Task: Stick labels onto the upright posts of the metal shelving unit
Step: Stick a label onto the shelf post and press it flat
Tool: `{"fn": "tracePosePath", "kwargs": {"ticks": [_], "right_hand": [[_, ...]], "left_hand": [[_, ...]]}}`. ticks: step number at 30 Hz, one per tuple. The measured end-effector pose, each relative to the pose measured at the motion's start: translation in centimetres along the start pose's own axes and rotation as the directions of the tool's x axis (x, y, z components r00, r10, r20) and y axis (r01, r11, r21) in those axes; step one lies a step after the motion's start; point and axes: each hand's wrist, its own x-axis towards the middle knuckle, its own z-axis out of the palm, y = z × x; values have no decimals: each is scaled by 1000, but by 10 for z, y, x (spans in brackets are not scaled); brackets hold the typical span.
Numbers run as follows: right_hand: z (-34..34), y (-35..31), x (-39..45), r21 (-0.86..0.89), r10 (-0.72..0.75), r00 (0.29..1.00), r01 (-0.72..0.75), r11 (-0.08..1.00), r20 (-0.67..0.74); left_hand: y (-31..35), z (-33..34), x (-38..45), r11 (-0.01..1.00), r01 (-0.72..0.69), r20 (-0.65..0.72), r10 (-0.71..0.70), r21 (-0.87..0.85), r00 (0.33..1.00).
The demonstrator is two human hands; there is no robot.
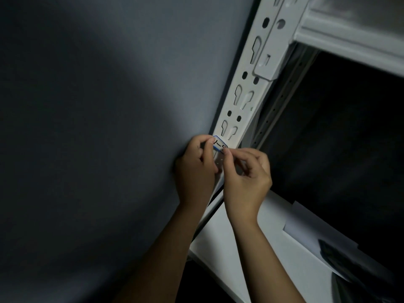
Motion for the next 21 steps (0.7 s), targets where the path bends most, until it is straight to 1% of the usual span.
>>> {"fn": "tracePosePath", "kwargs": {"ticks": [5, 9, 15, 21], "right_hand": [[0, 0, 2, -58, -35, 999, 34, 998, -15], [1, -1, 3, -108, -32, 999, 29, 994, -25], [3, -3, 3, -135, -7, 999, 2, 991, -34], [4, -4, 4, -172, -4, 1000, -1, 985, -28]], "left_hand": [[-1, 2, 1, 1000, -4, -27, 4, -12, 1000], [-2, 3, 1, 1000, -21, -23, 21, -21, 1000], [-2, 5, 1, 999, -30, -40, 28, -35, 999], [-1, 6, 1, 1000, -28, -42, 27, -9, 999]]}}
